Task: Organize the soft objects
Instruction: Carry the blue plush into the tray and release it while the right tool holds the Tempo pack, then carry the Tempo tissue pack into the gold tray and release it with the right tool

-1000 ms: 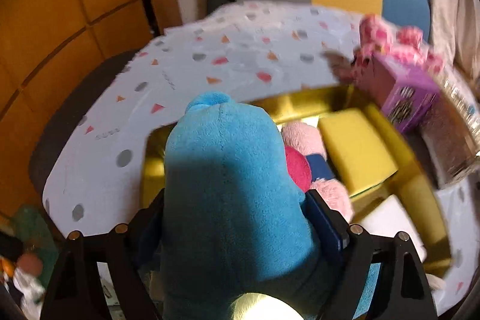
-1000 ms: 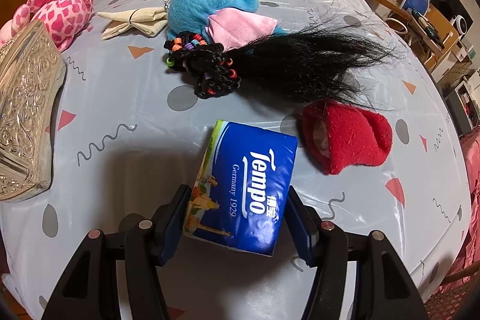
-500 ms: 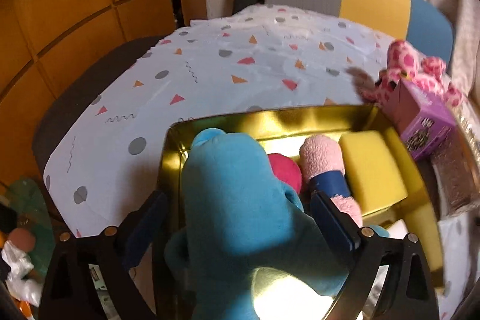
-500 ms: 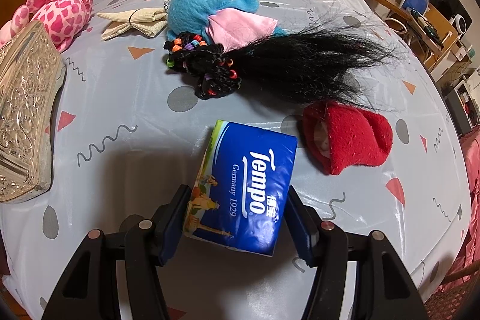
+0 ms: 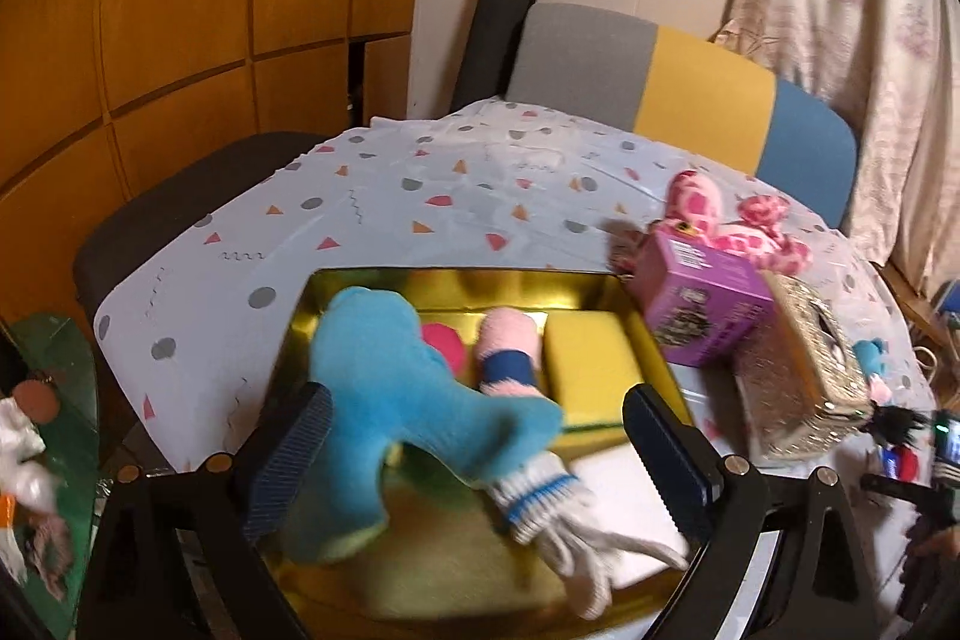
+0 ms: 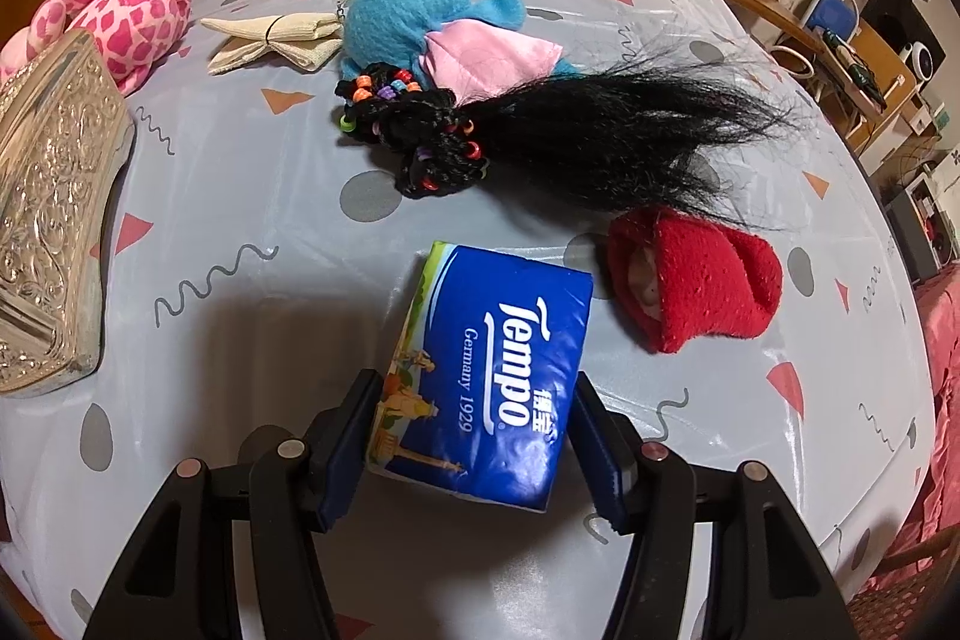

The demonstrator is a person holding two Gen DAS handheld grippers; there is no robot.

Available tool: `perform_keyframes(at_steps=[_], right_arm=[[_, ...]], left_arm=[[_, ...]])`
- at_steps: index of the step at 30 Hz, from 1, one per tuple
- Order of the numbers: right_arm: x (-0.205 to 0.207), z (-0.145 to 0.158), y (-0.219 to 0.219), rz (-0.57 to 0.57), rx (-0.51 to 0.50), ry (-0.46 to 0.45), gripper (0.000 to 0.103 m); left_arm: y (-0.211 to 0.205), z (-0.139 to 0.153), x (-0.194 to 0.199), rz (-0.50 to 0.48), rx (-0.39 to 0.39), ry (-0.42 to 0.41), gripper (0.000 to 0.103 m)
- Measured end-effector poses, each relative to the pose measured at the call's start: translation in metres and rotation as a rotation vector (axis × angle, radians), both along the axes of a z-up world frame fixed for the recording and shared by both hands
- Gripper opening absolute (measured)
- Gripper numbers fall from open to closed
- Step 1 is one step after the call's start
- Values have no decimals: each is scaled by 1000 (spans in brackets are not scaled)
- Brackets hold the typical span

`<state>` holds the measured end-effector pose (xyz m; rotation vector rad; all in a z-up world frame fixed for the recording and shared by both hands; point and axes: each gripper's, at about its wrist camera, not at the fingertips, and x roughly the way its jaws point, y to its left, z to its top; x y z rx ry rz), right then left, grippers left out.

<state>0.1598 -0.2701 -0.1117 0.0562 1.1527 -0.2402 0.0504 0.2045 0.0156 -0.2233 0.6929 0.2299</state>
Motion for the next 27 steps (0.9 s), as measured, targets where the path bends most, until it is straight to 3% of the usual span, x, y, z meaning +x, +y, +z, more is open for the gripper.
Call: perform_keyframes(at_steps=[11, 16, 22, 27], right_arm=[[-2, 2, 8, 25, -10, 5, 59], [-3, 0, 11, 50, 37, 15, 59], [-17, 3, 32, 124, 97, 38, 59], [-38, 12, 58, 213, 183, 20, 58]], left_arm=[[-34, -5, -21, -24, 27, -4, 99], [-35, -11, -23, -24, 21, 11, 99], [-24, -16, -31, -10, -2, 10, 99], [3, -15, -42, 56, -9, 0, 99]])
